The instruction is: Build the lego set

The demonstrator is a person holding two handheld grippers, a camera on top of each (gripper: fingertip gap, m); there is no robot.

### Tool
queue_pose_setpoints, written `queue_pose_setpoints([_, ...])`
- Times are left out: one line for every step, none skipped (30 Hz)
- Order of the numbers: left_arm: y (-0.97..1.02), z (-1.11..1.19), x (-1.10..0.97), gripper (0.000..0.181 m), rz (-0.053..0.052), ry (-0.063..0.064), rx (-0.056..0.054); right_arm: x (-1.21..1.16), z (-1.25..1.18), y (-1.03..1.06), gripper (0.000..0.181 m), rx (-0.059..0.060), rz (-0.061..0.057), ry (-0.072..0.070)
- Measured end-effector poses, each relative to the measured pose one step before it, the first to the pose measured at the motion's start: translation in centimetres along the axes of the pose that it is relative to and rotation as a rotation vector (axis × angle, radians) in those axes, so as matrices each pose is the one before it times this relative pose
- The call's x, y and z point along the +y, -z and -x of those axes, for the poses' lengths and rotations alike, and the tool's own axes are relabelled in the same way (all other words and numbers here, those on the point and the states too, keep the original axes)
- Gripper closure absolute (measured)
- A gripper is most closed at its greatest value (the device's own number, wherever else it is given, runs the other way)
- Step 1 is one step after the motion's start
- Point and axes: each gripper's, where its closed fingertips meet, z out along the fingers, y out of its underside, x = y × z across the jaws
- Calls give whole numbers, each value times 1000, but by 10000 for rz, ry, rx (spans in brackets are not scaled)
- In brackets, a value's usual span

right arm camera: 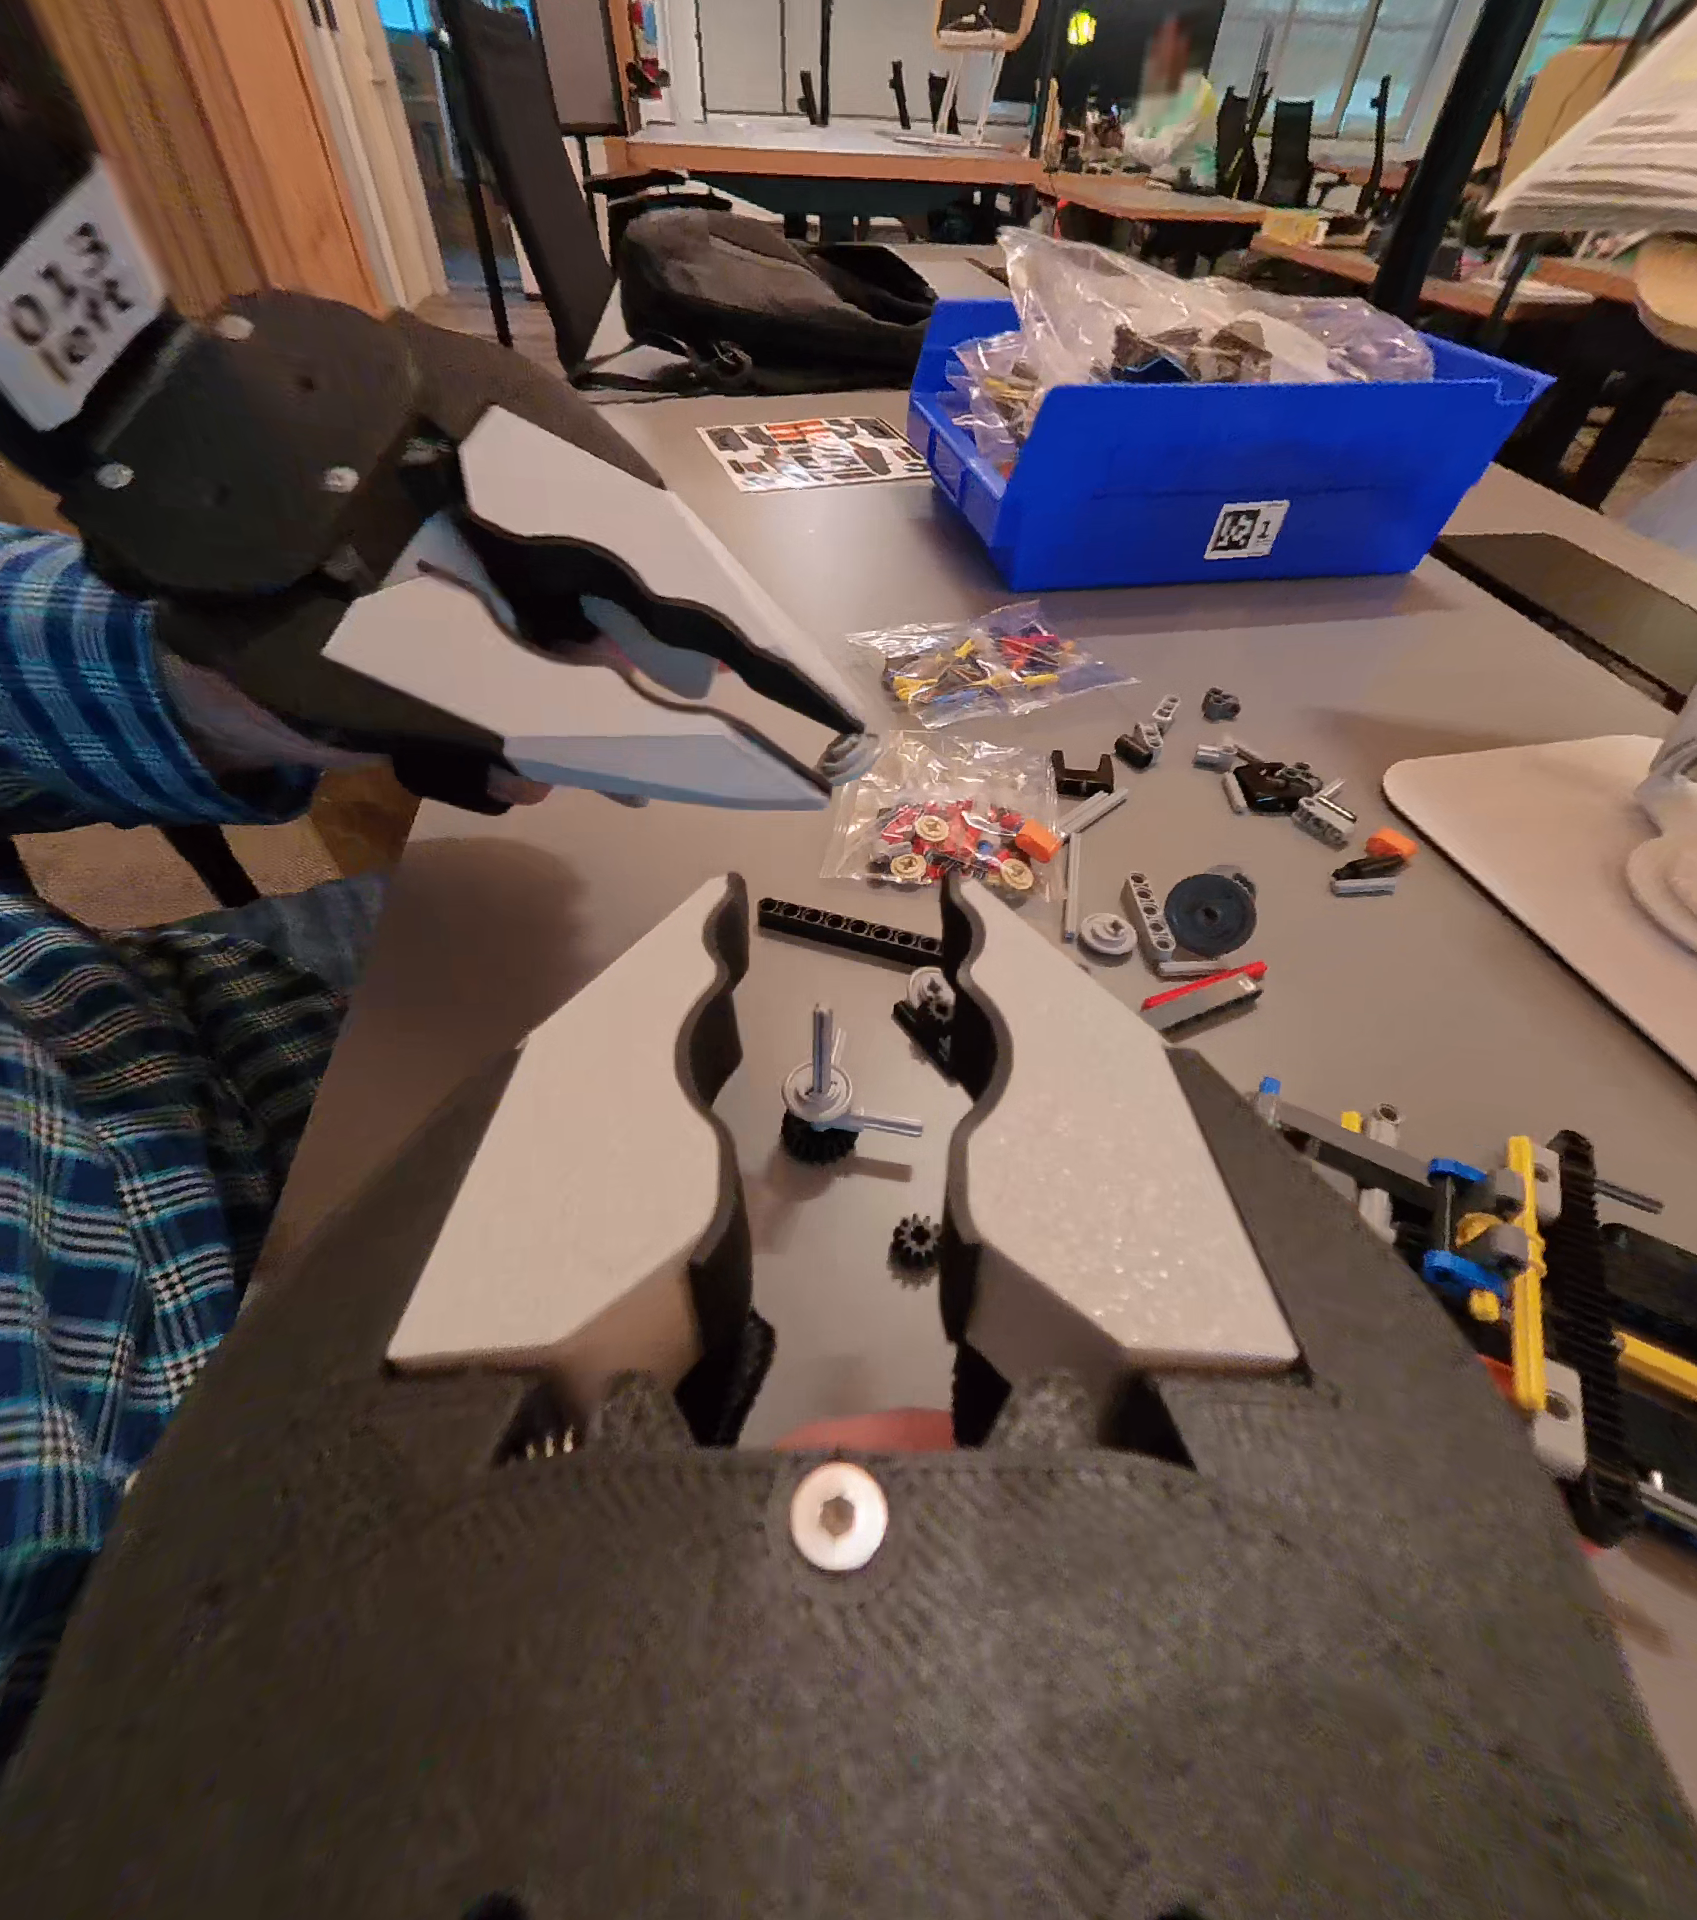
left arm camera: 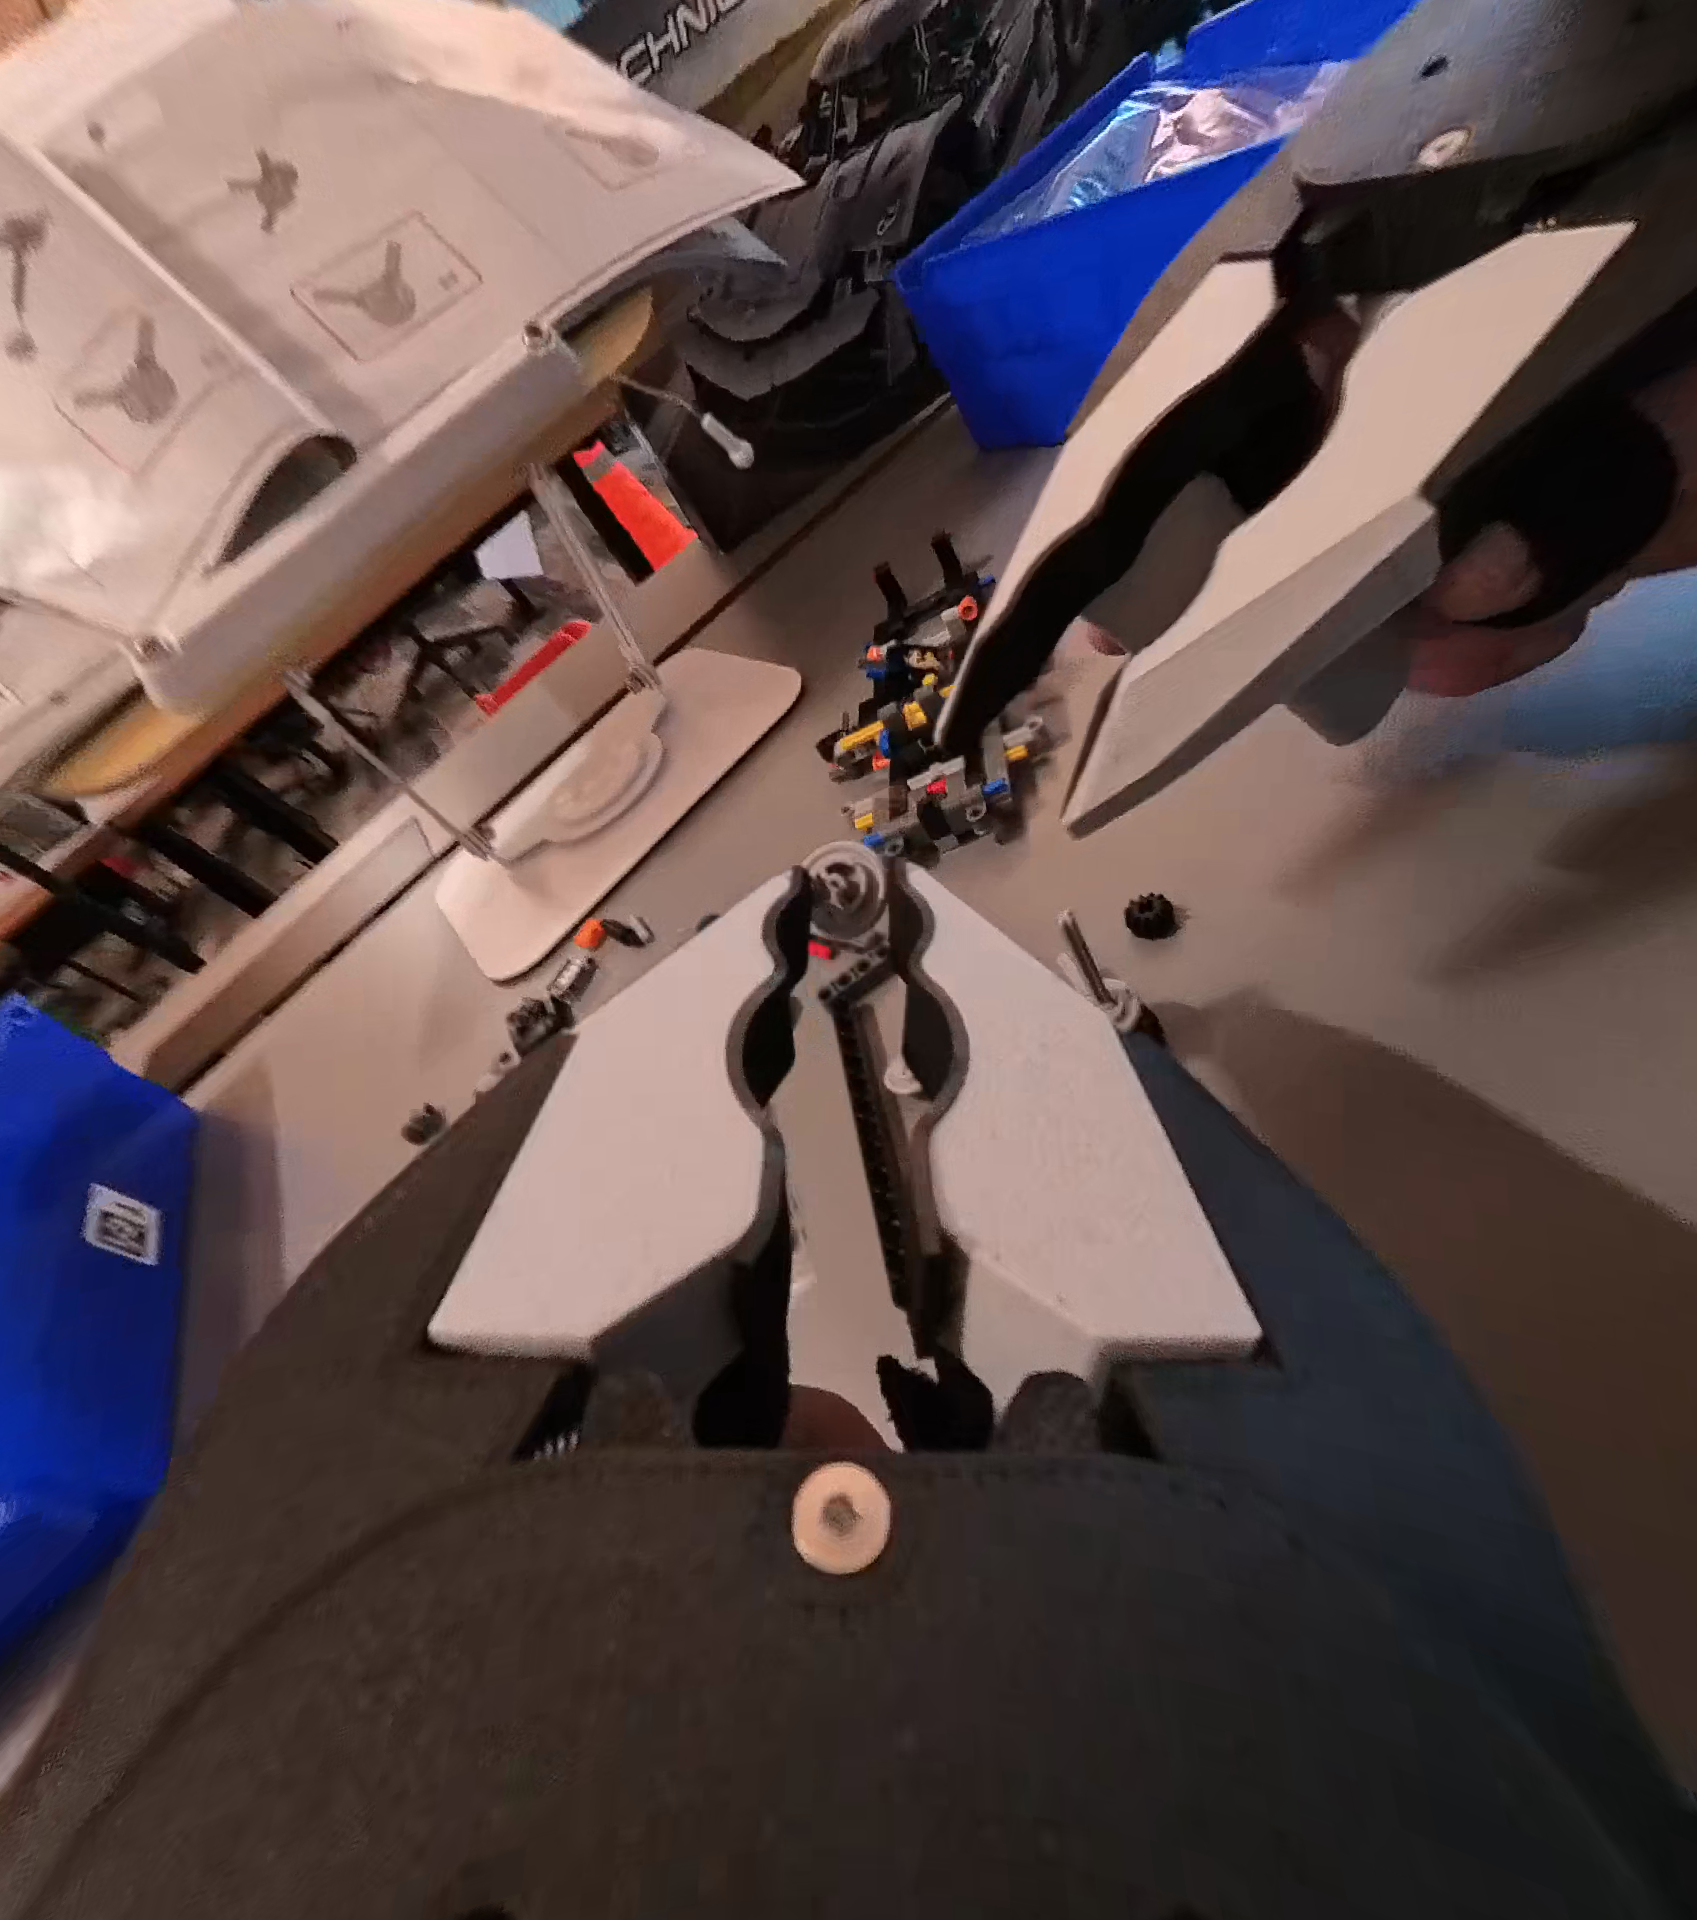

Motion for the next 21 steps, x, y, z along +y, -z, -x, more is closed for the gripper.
queue_pose_setpoints([5, -22, -291, 169, -40, -349, -125, -112, -168, -102, 147, 90, 54, -18])
queue_pose_setpoints([-8, -19, -244, 169, -16, -357, -101, -174, -150, -82, 147, 39, -20, -54])
queue_pose_setpoints([-49, 13, -183, 169, 7, -361, -92, -203, -196, -42, 147, 26, -54, -120])
queue_pose_setpoints([-42, 96, -137, 170, 9, -336, -104, -249, -109, -22, 148, -48, -92, -168])
queue_pose_setpoints([-45, 125, -108, 170, 3, -298, -109, -225, 23, 5, 151, -144, -80, -218])
queue_pose_setpoints([-50, 27, -61, 170, 19, -299, -52, -359, 148, 63, 153, -232, -169, -292])
queue_pose_setpoints([-62, -93, -41, 169, 26, -245, 14, -405, 42, 50, 155, -179, -194, -367])
queue_pose_setpoints([-46, -131, -85, 170, -16, -117, 58, -296, -2, -40, 156, -155, -96, -343])
queue_pose_setpoints([-27, -140, -139, 170, -63, 2, 78, -212, -3, -75, 157, -150, -34, -289])
queue_pose_setpoints([-26, -131, -137, 170, -61, -3, 74, -175, -59, -102, 157, -124, -16, -265])
queue_pose_setpoints([-40, -47, -71, 170, -21, -44, 19, -4, -126, -127, 158, -95, 80, -287])
queue_pose_setpoints([-39, -10, -75, 170, -25, -20, 24, 129, 27, -175, 159, -239, 150, -333])
queue_pose_setpoints([-3, 47, -138, 169, -62, 35, 7, 99, 49, -165, 159, -255, 94, -329])
queue_pose_setpoints([23, 39, -199, 169, -87, 35, 16, 77, -110, -166, 160, -111, 49, -264])
queue_pose_setpoints([19, 52, -160, 169, -65, -5, -6, 136, 8, -159, 163, -169, 81, -232])
queue_pose_setpoints([-4, 31, -60, 169, -2, -40, -13, -92, 187, -97, 167, -249, -61, -229])
queue_pose_setpoints([-13, -27, -65, 169, -35, -19, 14, -185, 177, -50, 169, -204, -111, -182])
queue_pose_setpoints([-12, -87, -104, 169, -52, 13, 48, -39, -2, -56, 172, -82, -1, -144])
queue_pose_setpoints([5, -77, -137, 169, -72, 0, 27, 170, -48, -98, 173, -42, 132, -76])
queue_pose_setpoints([-49, -39, 19, 169, 15, -29, 0, 77, 44, -34, 175, -87, 48, -62])
queue_pose_setpoints([-25, -3, 7, 169, -25, -48, -15, 8, -8, 29, 175, -57, -2, -93])
